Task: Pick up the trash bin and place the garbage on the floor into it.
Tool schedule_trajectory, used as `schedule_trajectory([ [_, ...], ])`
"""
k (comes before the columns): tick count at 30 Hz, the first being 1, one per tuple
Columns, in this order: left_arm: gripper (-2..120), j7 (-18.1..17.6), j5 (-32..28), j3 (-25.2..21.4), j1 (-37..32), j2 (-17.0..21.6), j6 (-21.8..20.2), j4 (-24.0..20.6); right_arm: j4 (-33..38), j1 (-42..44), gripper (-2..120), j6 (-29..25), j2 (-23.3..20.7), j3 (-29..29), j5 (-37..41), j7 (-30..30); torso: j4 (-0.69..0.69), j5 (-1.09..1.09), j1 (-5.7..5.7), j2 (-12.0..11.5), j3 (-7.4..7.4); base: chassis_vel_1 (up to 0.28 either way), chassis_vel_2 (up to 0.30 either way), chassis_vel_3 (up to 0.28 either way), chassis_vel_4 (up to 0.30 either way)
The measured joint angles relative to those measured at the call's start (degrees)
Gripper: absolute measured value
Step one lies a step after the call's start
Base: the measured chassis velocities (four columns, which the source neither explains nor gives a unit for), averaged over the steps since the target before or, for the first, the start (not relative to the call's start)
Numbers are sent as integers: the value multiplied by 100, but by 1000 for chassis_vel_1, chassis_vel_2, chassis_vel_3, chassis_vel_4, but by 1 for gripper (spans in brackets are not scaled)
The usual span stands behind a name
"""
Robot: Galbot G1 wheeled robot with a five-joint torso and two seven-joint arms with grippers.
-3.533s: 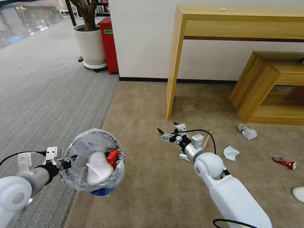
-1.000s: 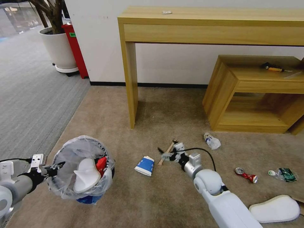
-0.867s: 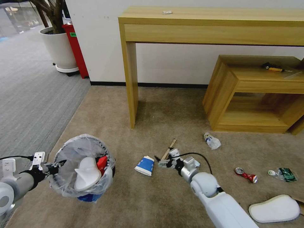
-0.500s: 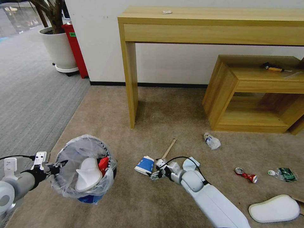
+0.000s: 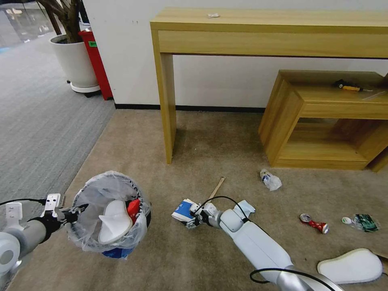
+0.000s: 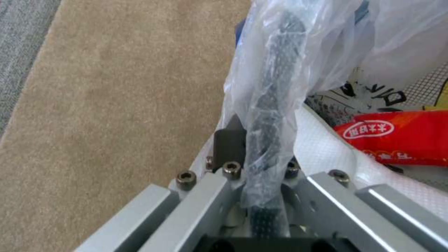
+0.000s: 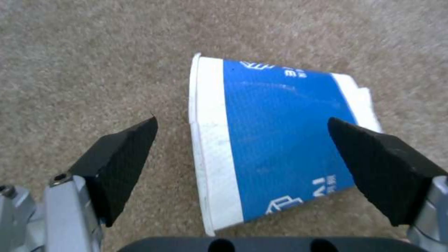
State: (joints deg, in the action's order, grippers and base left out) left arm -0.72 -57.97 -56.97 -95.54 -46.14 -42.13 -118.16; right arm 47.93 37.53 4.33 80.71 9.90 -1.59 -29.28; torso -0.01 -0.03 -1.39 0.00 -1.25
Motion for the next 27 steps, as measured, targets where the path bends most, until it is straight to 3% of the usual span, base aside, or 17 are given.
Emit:
schedule_trajectory([
  [11, 0, -1, -39, 9, 8, 59, 0, -44, -1002, -309, 93, -247, 548, -187, -228, 6, 0, 0, 0, 0, 1, 0, 0, 0, 0],
  [14, 0, -1, -47, 9, 7, 82, 0, -53, -1151, -358, 88, -276, 619, -225, -227, 30, 0, 0, 0, 0, 1, 0, 0, 0, 0],
  [27, 0, -9, -94, 37, 21, 196, 0, -106, -1632, -478, 41, -331, 786, -351, -68, 110, 3, 4, 1, 2, 2, 0, 0, 0, 0],
])
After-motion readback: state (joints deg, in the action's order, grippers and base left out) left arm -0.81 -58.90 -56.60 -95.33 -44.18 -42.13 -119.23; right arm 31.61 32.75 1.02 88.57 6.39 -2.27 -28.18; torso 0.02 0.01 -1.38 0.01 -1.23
